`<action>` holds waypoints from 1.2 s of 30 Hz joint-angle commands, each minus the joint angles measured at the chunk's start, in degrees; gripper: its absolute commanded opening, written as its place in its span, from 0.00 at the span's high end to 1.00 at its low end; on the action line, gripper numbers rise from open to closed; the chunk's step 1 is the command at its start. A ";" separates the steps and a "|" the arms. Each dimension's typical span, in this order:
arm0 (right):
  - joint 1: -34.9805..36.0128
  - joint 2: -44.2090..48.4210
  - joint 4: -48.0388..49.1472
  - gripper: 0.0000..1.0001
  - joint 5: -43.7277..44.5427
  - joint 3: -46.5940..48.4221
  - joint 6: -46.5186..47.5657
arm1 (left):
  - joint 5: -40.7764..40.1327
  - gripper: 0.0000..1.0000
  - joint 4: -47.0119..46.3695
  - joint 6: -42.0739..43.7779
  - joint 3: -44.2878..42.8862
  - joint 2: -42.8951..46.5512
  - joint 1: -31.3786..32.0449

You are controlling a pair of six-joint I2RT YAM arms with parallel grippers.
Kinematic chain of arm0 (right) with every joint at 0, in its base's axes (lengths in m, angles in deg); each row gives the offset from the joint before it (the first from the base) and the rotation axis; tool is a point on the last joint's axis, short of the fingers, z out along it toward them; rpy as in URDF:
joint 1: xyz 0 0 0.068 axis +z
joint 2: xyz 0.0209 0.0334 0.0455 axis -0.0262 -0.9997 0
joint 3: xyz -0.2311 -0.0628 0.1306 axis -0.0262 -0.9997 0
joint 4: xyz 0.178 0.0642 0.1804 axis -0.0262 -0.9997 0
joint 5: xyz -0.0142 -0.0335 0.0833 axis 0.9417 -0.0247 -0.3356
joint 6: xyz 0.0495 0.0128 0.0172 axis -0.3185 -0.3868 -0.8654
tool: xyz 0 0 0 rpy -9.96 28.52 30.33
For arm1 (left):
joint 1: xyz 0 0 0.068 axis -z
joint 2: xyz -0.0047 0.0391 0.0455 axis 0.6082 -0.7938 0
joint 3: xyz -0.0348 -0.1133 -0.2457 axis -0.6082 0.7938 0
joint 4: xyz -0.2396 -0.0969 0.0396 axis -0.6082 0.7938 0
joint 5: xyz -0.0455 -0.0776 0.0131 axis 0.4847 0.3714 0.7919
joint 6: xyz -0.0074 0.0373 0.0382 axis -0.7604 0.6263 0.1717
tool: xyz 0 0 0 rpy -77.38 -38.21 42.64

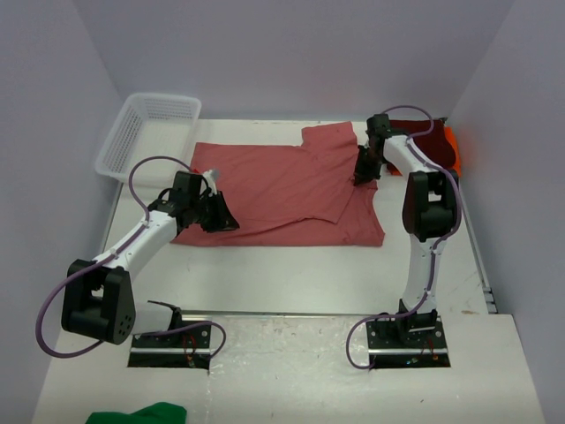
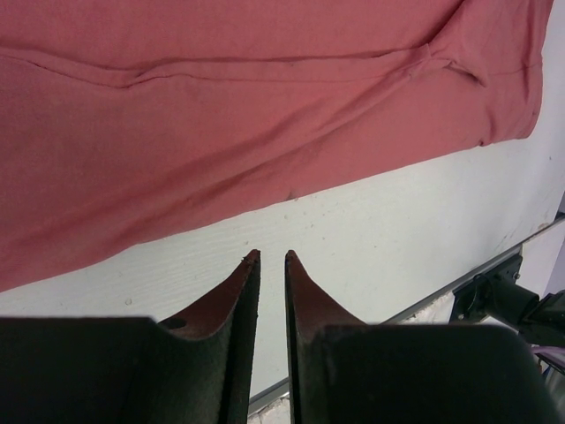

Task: Fold and stack the t-shirts
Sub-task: Fold the flattened tshirt in 1/3 of the way

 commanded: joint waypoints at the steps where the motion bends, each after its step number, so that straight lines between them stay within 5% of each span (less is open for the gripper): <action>1: 0.18 -0.43 0.30 1.00 -1.96 2.94 0.53 | 1.39 0.82 -1.73 1.53 -0.11 0.80 0.48; 9: 0.62 1.06 1.27 1.00 -2.40 2.07 1.24 | 1.83 0.82 -2.08 1.45 0.42 0.88 0.48; 11: 0.53 1.15 1.00 0.75 -1.17 1.89 1.24 | 1.92 0.82 -2.16 1.45 0.68 0.97 0.48; 13: 0.62 0.54 0.92 0.68 -0.46 2.67 1.24 | 2.35 0.82 -2.34 1.45 0.86 0.88 0.56; 36: 0.44 -3.33 -9.45 0.76 -1.60 6.72 1.15 | 3.94 0.82 -1.11 1.53 -0.45 3.08 0.56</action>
